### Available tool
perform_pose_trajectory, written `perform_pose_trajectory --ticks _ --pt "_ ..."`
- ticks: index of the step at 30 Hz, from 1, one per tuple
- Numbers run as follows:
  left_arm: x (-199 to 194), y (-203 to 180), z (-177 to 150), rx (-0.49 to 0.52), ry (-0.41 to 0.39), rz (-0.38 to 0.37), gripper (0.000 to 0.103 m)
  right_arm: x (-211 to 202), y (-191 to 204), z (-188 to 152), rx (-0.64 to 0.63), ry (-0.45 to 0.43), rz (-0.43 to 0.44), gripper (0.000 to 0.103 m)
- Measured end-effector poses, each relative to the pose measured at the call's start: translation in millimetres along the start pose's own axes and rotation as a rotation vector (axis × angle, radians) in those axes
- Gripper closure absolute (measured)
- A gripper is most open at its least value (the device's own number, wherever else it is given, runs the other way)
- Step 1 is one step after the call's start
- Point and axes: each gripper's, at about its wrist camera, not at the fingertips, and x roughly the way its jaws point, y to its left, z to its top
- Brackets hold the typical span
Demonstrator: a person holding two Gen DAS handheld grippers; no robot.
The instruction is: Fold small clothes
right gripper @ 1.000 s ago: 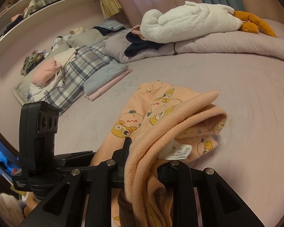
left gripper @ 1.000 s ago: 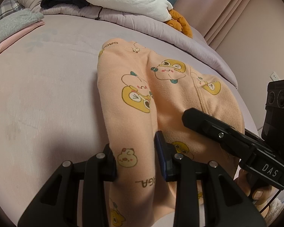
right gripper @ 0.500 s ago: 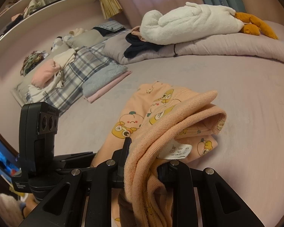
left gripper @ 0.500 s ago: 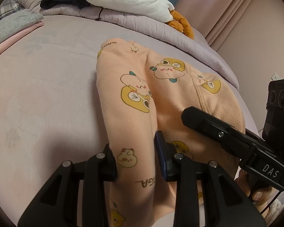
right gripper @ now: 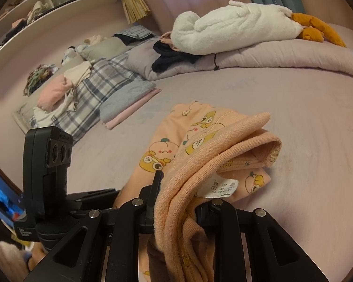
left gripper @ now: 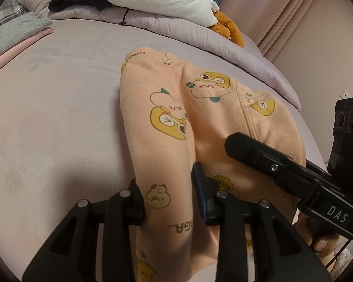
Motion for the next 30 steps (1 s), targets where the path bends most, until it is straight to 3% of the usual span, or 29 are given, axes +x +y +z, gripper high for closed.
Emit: perform_pose_trajectory --ticks 30 --pt "13.3 5.5 20.8 0.013 -0.006 0.013 0.071 2.2 -1.9 -0.1 -0.003 -0.006 -0.005 0.078"
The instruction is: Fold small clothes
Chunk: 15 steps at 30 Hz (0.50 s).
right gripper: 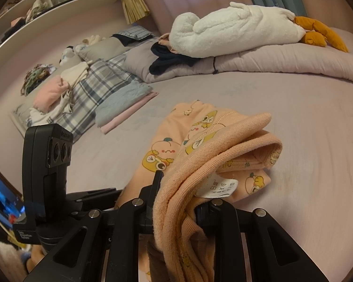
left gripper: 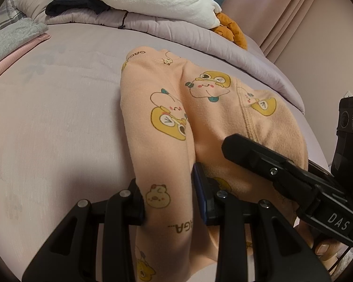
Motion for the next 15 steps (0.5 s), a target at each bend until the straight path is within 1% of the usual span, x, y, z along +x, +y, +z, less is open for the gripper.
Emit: perform_pose_trajectory --ticks 8,15 --pt "6.9 1.9 9.9 0.005 -0.002 0.01 0.071 3.4 -5.2 5.0 0.003 0.0 0.001 0.078" --pt "17.3 4.4 13.5 0.002 0.021 0.02 0.071 14.9 -24.0 12.6 0.049 0.021 0.013 0.078"
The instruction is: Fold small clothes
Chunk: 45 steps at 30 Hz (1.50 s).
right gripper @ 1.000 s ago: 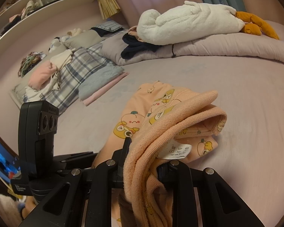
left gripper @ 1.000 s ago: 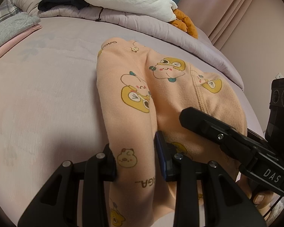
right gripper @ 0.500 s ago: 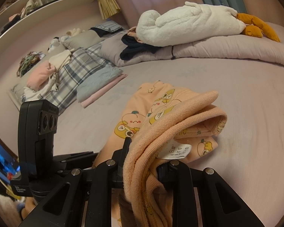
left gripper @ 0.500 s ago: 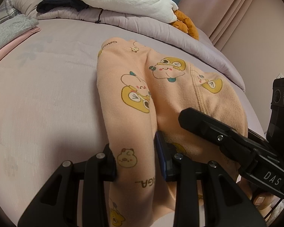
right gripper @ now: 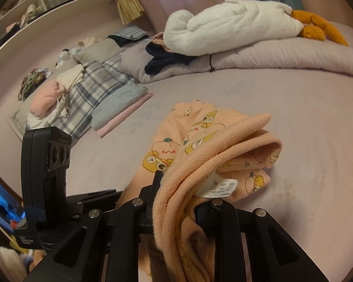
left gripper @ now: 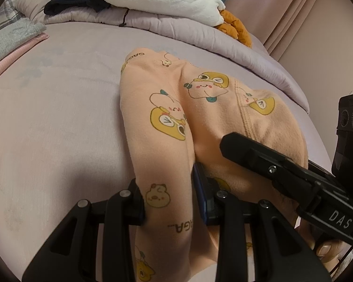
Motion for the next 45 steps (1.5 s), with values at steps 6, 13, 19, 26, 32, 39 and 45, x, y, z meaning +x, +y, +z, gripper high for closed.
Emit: perform_pose_trajectory --ticks 6,13,19,26,32,39,45 --pt "6.0 2.6 1.3 -0.002 0.016 0.007 0.071 0.6 -13.7 -1.8 0.055 0.013 0.022 0.078" --pt "8.8 2.2 1.3 0.002 0.022 0.014 0.071 0.8 -17.5 -3.6 0.07 0.019 0.027 0.078" --pt "11.6 3.2 2.0 -0.001 0.03 0.019 0.069 1.6 -19.7 -4.5 0.085 0.026 0.027 0.078" --pt "13.8 5.0 3.0 -0.003 0.033 0.027 0.066 2.6 -23.4 -5.9 0.103 0.038 0.014 0.078" --pt "14.9 6.3 3.0 -0.001 0.03 0.043 0.062 2.6 -34.4 -9.6 0.151 0.046 -0.01 0.078" --pt "16.5 7.0 4.0 0.0 0.034 0.052 0.059 1.4 -43.1 -15.1 0.196 0.055 -0.022 0.078" --pt "17.3 8.8 5.2 -0.002 0.036 0.059 0.055 1.5 -48.9 -16.9 0.215 0.065 -0.036 0.078"
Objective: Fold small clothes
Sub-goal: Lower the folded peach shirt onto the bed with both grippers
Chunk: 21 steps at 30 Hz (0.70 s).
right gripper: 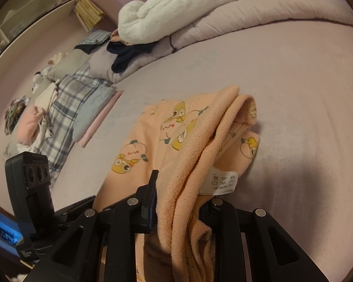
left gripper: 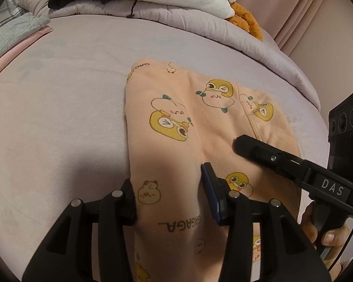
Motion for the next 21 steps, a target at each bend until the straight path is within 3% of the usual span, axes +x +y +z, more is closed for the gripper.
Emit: perform_pose_trajectory --ticks 8,21 --pt "-0.5 0.8 0.6 0.001 -0.003 0.02 0.048 0.3 -4.6 -1.8 0.016 0.009 -0.022 0.078" --pt "-3.0 4.5 -0.7 -0.008 0.0 0.06 0.033 -2.6 -9.1 -2.3 0.036 0.01 -0.081 0.058"
